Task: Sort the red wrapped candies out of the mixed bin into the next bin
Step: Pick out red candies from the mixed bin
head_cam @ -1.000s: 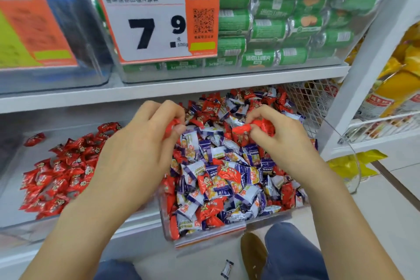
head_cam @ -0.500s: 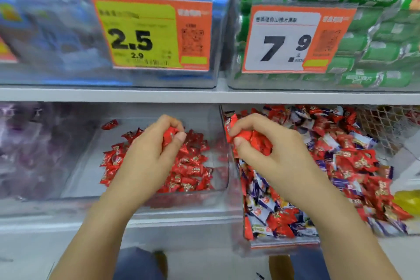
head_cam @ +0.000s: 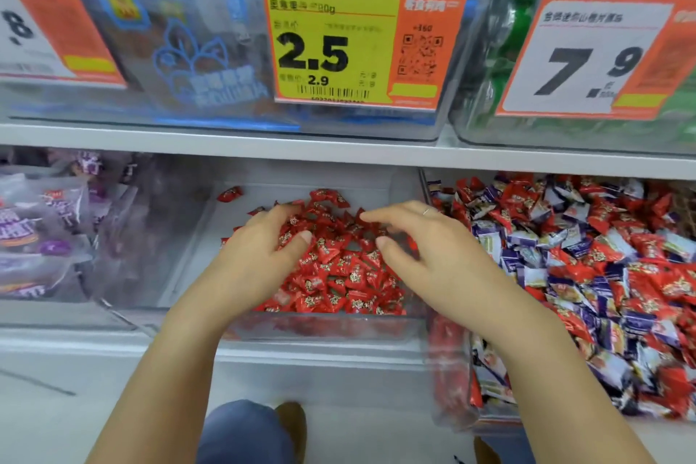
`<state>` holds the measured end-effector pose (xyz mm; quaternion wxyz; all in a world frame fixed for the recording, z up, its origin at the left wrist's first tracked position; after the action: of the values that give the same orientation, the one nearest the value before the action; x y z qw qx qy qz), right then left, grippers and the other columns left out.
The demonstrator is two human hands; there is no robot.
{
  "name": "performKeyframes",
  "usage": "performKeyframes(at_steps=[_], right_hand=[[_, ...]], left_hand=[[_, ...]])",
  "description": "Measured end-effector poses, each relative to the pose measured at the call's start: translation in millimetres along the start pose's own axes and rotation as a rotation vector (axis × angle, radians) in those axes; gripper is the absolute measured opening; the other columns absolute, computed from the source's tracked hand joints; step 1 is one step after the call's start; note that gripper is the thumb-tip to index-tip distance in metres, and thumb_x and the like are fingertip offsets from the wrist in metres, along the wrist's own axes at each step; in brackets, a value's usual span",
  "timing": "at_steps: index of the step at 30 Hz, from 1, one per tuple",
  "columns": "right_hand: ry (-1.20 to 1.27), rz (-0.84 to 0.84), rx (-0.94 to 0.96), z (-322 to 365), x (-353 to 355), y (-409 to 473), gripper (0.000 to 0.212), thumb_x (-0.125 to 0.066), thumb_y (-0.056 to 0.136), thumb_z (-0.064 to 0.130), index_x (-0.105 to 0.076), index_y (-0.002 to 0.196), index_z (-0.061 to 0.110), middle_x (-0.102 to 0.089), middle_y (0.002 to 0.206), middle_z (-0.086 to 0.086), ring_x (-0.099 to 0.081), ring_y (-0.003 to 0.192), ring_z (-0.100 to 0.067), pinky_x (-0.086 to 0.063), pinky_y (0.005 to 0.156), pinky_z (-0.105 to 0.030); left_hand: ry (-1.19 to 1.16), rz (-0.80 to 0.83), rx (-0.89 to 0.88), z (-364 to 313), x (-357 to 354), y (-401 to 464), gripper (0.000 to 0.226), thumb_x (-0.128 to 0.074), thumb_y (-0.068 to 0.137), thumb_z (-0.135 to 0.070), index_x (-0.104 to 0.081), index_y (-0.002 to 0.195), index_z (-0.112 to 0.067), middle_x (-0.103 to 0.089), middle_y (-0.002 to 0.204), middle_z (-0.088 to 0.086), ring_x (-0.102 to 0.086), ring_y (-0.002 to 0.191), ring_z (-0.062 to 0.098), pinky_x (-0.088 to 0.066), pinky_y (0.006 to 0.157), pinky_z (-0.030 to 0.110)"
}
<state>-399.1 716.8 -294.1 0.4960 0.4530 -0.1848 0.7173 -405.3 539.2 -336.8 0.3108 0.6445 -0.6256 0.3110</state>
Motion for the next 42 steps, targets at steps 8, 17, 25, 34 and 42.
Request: performKeyframes(at_steps=[8,17,25,34,42], right_hand=[[0.094,-0.121,0.034,-6.8,20.7,-16.9,0.031,-0.046,0.093,0.038,-0.065,0.115,0.028,-0.059,0.109,0.016,-0.051,0.098,0.005,-0.034,0.084,-0.004],[0.024,-0.288,-0.258,-99.5,87.8,-79.1,0.021,-0.051,0.094,0.029,-0.066,0.109,0.031,-0.065,0.099,0.019,-0.059,0.091,0.006,-0.042,0.074,-0.008],[-0.224,-0.254,-0.458,-166.1,115.1,-121.3,0.025,-0.051,0.094,0.033,-0.064,0.114,0.028,-0.064,0.113,0.006,-0.058,0.102,-0.014,-0.039,0.077,-0.026],[0.023,-0.207,-0.465,-167.0,118.9,-125.1,0.038,-0.06,0.078,0.058,-0.061,0.111,0.04,-0.062,0.096,0.02,-0.058,0.091,-0.003,-0.047,0.078,-0.028],[-0.107,-0.25,-0.333,-147.4,104.6,-113.9,0.014,-0.064,0.088,0.03,-0.068,0.101,0.03,-0.061,0.095,0.015,-0.054,0.084,-0.005,-0.045,0.077,-0.023]], left_hand=[[0.054,0.025,-0.072,-20.8,-11.9,-0.7,0.042,-0.048,0.093,-0.043,-0.047,0.133,-0.029,-0.054,0.133,-0.004,-0.053,0.117,0.016,-0.043,0.097,0.035],[-0.122,-0.055,-0.24,-90.1,-26.1,-5.8,0.03,-0.051,0.093,-0.031,-0.059,0.121,-0.025,-0.064,0.108,-0.012,-0.059,0.099,0.003,-0.047,0.089,0.024],[-0.021,0.044,-0.253,-149.1,-86.1,-11.9,0.069,-0.035,0.089,-0.056,-0.027,0.146,-0.018,-0.038,0.144,0.006,-0.038,0.13,0.019,-0.033,0.101,0.03],[0.089,0.052,-0.166,-154.0,-94.7,-13.2,0.072,-0.041,0.091,-0.053,-0.018,0.15,-0.02,-0.024,0.153,0.005,-0.028,0.138,0.021,-0.028,0.108,0.034],[0.164,-0.125,-0.563,-212.0,-86.3,-43.2,0.038,-0.045,0.09,-0.036,-0.06,0.121,-0.02,-0.061,0.119,-0.002,-0.051,0.114,0.016,-0.036,0.092,0.027]])
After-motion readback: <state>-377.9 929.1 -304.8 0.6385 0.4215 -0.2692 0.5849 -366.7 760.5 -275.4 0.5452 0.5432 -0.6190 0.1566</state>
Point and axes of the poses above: each hand's wrist, its own y-axis towards the middle knuckle, its own x-axis out of the back of the hand, z = x × y, the point moved 9 cm from there along y, towards the middle knuckle
